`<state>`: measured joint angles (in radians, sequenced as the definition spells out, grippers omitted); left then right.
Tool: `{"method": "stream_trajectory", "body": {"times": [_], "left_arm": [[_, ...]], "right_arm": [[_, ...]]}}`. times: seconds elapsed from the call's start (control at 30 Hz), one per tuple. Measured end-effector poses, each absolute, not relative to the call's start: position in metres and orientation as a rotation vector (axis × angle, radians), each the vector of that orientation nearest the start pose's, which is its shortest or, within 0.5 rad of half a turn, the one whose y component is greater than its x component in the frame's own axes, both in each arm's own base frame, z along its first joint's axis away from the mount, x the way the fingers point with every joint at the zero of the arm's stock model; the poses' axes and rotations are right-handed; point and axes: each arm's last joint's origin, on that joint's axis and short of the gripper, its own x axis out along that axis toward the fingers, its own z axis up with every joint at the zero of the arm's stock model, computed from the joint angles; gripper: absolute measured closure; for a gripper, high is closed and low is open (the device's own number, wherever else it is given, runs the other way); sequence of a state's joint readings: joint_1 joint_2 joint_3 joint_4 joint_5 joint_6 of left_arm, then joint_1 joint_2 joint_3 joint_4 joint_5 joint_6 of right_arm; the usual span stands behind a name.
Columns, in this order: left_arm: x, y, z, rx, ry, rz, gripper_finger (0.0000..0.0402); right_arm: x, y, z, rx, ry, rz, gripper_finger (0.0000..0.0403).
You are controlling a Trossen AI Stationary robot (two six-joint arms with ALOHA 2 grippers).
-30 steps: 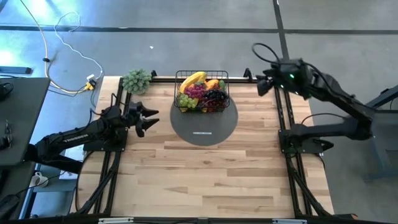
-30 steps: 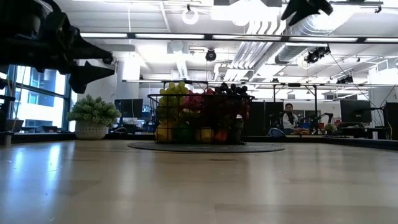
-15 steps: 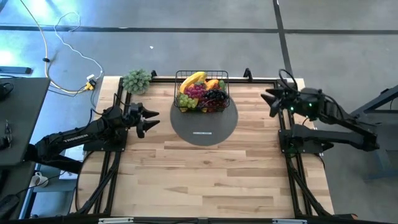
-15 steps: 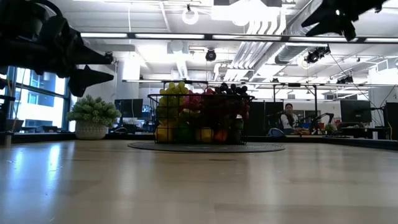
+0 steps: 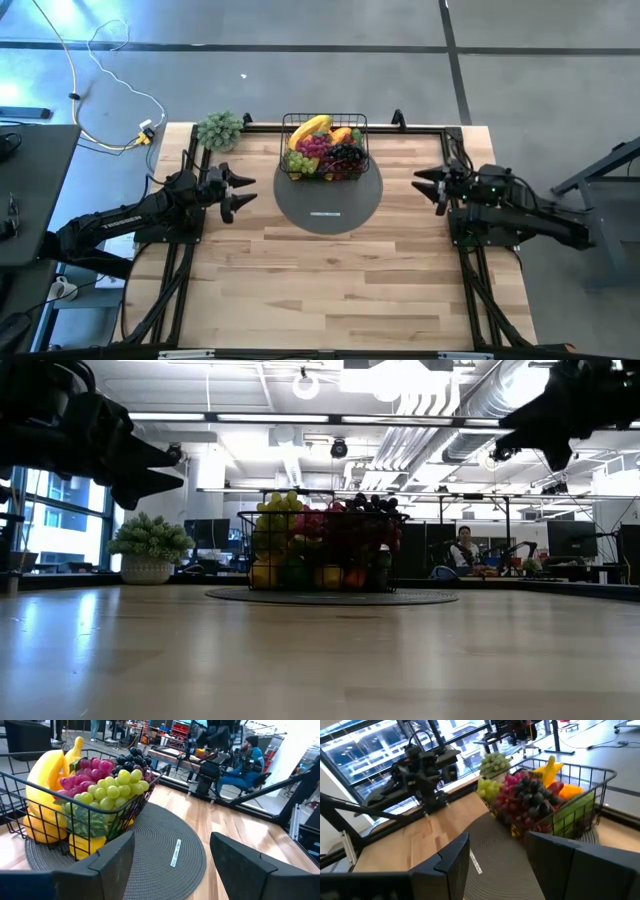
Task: Build produce basket
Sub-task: Return to Home Position
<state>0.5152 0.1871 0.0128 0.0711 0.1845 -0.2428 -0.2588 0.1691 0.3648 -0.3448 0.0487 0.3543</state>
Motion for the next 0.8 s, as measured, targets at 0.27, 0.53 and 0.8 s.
{"method": "stream_trajectory", "body": {"times": [0.27, 0.53, 0.8], "left_arm": [[0.096, 0.049, 0.159, -0.269, 0.062, 0.358, 0.0151], [0.096, 0.049, 0.159, -0.259, 0.065, 0.359, 0.0151], [0.096, 0.049, 0.159, -0.267, 0.065, 0.362, 0.0151]], "right_arm": [[0.079, -0.021, 0.206, 0.378, 0.070, -0.276, 0.0231], [0.086, -0.021, 0.178, 0.418, 0.090, -0.235, 0.0231], [0.089, -0.021, 0.173, 0.402, 0.077, -0.191, 0.0231]]}}
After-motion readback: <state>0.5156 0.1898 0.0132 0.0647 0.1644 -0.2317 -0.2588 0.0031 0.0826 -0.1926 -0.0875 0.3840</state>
